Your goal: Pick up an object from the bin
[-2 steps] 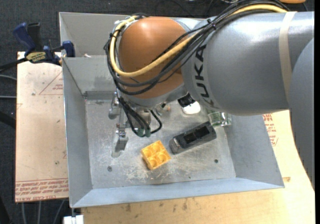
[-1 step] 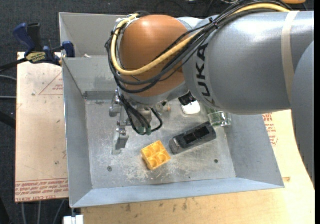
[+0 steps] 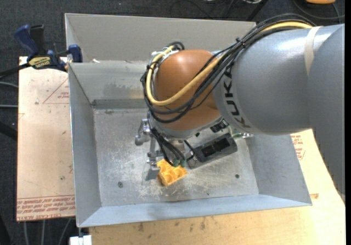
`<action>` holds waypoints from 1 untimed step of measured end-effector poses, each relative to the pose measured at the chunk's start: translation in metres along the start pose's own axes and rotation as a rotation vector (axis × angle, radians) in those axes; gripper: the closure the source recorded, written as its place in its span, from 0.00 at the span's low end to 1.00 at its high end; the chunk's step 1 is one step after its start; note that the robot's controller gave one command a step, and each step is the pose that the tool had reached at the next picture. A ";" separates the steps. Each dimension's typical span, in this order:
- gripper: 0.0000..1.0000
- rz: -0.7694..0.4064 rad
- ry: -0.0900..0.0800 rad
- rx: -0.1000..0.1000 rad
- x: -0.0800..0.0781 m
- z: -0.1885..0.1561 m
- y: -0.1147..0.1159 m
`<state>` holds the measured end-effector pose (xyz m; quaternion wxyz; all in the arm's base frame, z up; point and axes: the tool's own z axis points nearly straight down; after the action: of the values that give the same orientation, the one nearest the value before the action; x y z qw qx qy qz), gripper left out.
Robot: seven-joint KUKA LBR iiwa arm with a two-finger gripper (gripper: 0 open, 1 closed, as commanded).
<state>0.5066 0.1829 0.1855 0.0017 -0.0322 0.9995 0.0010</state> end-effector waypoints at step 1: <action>0.00 0.042 0.009 0.005 0.005 0.030 -0.017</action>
Offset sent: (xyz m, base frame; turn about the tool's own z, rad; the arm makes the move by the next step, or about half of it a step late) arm -0.0165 -0.0622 -0.0202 -0.3457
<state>0.5028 0.1659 0.1553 -0.0030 -0.0111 0.9999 -0.0017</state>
